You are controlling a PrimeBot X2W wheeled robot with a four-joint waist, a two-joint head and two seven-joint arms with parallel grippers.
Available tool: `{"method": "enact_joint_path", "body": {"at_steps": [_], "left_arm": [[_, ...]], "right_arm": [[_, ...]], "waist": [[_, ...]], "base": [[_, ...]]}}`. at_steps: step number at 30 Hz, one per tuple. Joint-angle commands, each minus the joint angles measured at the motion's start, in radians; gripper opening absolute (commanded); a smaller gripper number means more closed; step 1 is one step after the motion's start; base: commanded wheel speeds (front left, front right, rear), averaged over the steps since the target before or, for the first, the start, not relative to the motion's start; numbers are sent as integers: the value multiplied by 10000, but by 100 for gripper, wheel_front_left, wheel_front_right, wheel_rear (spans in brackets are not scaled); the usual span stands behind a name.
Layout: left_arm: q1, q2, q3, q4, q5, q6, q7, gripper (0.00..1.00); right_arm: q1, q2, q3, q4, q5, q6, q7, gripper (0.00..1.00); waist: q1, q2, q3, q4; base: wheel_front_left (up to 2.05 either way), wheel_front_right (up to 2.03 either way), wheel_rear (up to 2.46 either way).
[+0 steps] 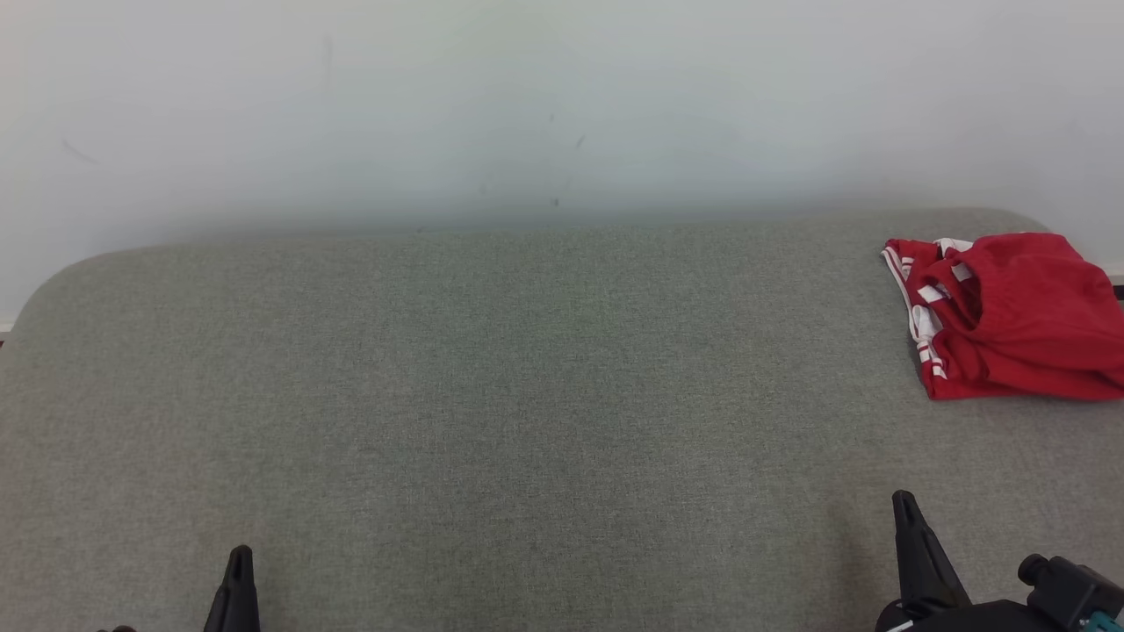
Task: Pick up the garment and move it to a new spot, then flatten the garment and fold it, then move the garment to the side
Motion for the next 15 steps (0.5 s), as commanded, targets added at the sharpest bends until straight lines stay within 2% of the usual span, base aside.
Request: {"method": "enact_joint_path", "body": {"at_steps": [1, 15], "left_arm": [[-305, 34, 26, -104, -423, 0, 85, 0], [-563, 27, 35, -31, -2408, 1, 613, 0]], "right_arm": [[-237, -3, -79, -112, 445, -3, 70, 0], [-471, 32, -269, -28, 2460, -5, 504, 0]], "waist": [[0, 0, 2, 0], [0, 0, 21, -3]], "base": [[0, 0, 0], [0, 0, 0]]}}
